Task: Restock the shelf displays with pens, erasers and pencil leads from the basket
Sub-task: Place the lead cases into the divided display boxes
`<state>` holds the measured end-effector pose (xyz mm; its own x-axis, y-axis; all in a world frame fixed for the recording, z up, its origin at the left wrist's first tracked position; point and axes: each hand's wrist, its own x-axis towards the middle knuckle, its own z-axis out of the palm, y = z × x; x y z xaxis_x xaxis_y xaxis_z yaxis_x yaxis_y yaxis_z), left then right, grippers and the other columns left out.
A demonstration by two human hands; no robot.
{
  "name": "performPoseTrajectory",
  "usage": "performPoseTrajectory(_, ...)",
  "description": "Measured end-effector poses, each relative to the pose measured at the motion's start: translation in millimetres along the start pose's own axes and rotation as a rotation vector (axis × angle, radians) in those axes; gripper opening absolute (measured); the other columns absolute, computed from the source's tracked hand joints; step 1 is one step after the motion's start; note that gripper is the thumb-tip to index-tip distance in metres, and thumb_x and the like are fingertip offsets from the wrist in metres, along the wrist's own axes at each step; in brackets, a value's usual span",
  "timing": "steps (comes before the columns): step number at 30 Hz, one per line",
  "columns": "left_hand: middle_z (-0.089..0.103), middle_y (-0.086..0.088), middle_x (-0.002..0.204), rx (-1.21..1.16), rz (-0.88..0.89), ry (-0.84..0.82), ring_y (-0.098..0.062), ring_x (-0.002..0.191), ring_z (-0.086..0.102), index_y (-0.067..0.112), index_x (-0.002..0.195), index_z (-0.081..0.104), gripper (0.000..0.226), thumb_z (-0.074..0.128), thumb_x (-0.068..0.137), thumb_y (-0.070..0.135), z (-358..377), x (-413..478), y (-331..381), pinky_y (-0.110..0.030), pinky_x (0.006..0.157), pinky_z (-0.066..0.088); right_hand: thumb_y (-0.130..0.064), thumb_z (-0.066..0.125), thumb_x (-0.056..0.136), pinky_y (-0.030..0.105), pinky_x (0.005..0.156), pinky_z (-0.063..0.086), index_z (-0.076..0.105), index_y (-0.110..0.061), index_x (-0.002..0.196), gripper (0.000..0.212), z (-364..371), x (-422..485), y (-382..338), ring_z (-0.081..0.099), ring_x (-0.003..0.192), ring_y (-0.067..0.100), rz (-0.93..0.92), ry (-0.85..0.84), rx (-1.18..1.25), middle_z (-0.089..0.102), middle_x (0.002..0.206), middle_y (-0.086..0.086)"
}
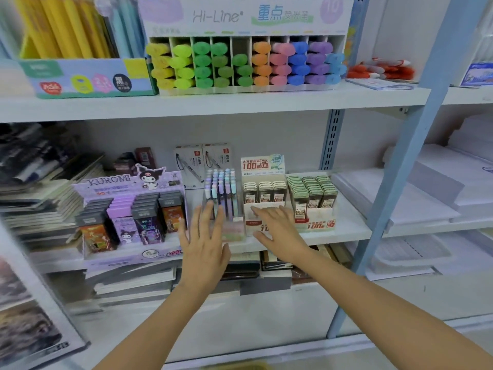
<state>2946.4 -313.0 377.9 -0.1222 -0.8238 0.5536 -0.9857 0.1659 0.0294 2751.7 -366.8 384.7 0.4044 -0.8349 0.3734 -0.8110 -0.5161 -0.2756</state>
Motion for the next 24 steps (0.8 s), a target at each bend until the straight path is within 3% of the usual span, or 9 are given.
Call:
performPoseTrajectory(3, 0.029, -0.023, 0.154, 0.021, -0.214, -0.005, -0.041, 0.144, 0.021, 0.006, 0.149, 0.032, 0.087, 0.074, 0.076, 0.025, 1, -13, -24, -0.064, 0.111, 0.016, -0.03, 0.052, 0.097, 0.03, 0.11, 0.011, 0.019, -0.028, 0.152, 0.064, 3, 6, -11, 0.031, 0.135, 0.017, 0.024, 0.109, 0.137, 0.041, 0.142, 0.0)
performPoseTrajectory(5, 0.02, -0.021, 0.158, 0.072, -0.296, -0.156, -0.042, 0.147, 0.009, 0.01, 0.15, 0.031, 0.081, 0.069, 0.082, 0.032, 5, -25, -40, -0.067, 0.111, 0.014, -0.03, 0.055, 0.096, 0.034, 0.112, 0.013, 0.021, -0.036, 0.15, 0.064, 5, 9, -21, 0.021, 0.141, 0.017, -0.033, 0.167, 0.186, 0.027, 0.152, 0.002)
performPoseTrajectory(7, 0.017, -0.014, 0.16, 0.123, -0.276, -0.272, -0.04, 0.147, -0.005, 0.019, 0.152, 0.028, 0.074, 0.061, 0.088, 0.039, 12, -36, -53, -0.069, 0.111, 0.011, -0.029, 0.059, 0.095, 0.036, 0.114, 0.009, 0.041, -0.036, 0.142, 0.051, 11, 13, -32, 0.012, 0.146, 0.019, -0.065, 0.148, 0.207, 0.016, 0.158, 0.002)
performPoseTrajectory(10, 0.037, -0.01, 0.153, 0.052, -0.204, -0.269, -0.041, 0.147, -0.001, 0.019, 0.147, 0.04, 0.07, 0.067, 0.084, 0.033, 14, -38, -65, -0.074, 0.108, 0.01, -0.019, 0.064, 0.09, 0.039, 0.115, 0.012, 0.063, -0.025, 0.112, 0.023, 20, 21, -42, 0.016, 0.146, 0.022, -0.037, 0.147, 0.252, 0.017, 0.158, 0.001)
performPoseTrajectory(13, 0.03, -0.002, 0.156, 0.017, -0.159, -0.265, -0.038, 0.147, -0.013, 0.023, 0.149, 0.034, 0.068, 0.061, 0.088, 0.031, 14, -33, -70, -0.07, 0.109, -0.002, -0.007, 0.064, 0.087, 0.042, 0.116, 0.02, 0.066, -0.021, 0.097, 0.017, 21, 24, -44, 0.023, 0.144, 0.023, -0.013, 0.19, 0.313, 0.025, 0.154, 0.0)
performPoseTrajectory(18, 0.008, 0.006, 0.161, -0.027, -0.082, -0.313, -0.033, 0.141, -0.032, 0.027, 0.153, 0.015, 0.069, 0.05, 0.094, 0.029, 23, -20, -69, -0.065, 0.106, -0.017, -0.007, 0.064, 0.088, 0.038, 0.115, 0.021, 0.068, -0.022, 0.094, 0.016, 23, 27, -41, 0.025, 0.142, 0.023, -0.037, 0.188, 0.316, 0.028, 0.152, 0.003)
performPoseTrajectory(24, 0.002, 0.007, 0.161, -0.012, -0.06, -0.315, -0.031, 0.141, -0.034, 0.025, 0.155, 0.005, 0.073, 0.047, 0.095, 0.032, 26, -13, -58, -0.064, 0.105, -0.02, -0.008, 0.064, 0.088, 0.036, 0.114, 0.022, 0.069, -0.016, 0.094, 0.012, 18, 28, -35, 0.028, 0.14, 0.021, -0.068, 0.141, 0.362, 0.028, 0.151, 0.004)
